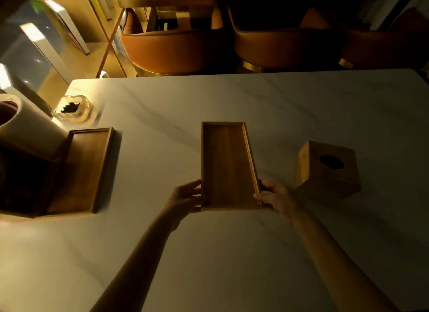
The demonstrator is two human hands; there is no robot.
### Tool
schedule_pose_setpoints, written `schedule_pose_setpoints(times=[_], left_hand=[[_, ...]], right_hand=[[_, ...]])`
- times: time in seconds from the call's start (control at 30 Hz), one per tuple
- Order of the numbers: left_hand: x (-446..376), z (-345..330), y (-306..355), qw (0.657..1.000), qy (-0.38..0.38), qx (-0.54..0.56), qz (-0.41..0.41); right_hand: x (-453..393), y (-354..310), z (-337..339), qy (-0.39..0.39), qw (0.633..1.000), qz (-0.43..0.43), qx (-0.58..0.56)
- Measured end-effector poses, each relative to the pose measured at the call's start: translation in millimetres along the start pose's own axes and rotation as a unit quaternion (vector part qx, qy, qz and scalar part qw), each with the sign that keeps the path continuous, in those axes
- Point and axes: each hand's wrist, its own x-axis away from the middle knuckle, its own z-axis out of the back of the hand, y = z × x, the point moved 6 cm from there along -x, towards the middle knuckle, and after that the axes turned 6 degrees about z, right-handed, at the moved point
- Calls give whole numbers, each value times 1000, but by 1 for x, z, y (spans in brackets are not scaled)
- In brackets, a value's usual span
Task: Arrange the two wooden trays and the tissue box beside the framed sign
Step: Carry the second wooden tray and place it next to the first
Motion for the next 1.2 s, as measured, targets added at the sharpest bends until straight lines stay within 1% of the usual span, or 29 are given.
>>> schedule_pose_setpoints(times=[0.07,0.2,0.3,0.4,0.47,0.57,0.67,0.77,0.87,1.2], left_hand=[[7,20,2,1000,15,5,-17],[22,61,2,998,48,17,-43],[31,93,1,996,73,16,-56],[37,124,-2,994,90,12,-65],[38,143,-5,992,105,8,-65],[38,170,-13,991,119,11,-55],[37,195,-25,991,129,24,-39],[34,215,-37,990,141,22,-25],[30,227,-45,988,151,26,-14],[16,245,-57,989,144,36,-11]], right_hand=[[0,-13,-18,-7,1000,18,9],[-5,-37,-54,10,998,52,28],[-10,-53,-85,10,996,72,57],[-18,-66,-118,19,990,93,104],[-24,-74,-141,28,981,109,158],[-33,-80,-174,20,971,124,203],[-41,-81,-198,24,968,119,221],[-47,-78,-219,8,964,110,240],[-54,-76,-233,8,963,100,250],[-67,-68,-252,2,968,69,241]])
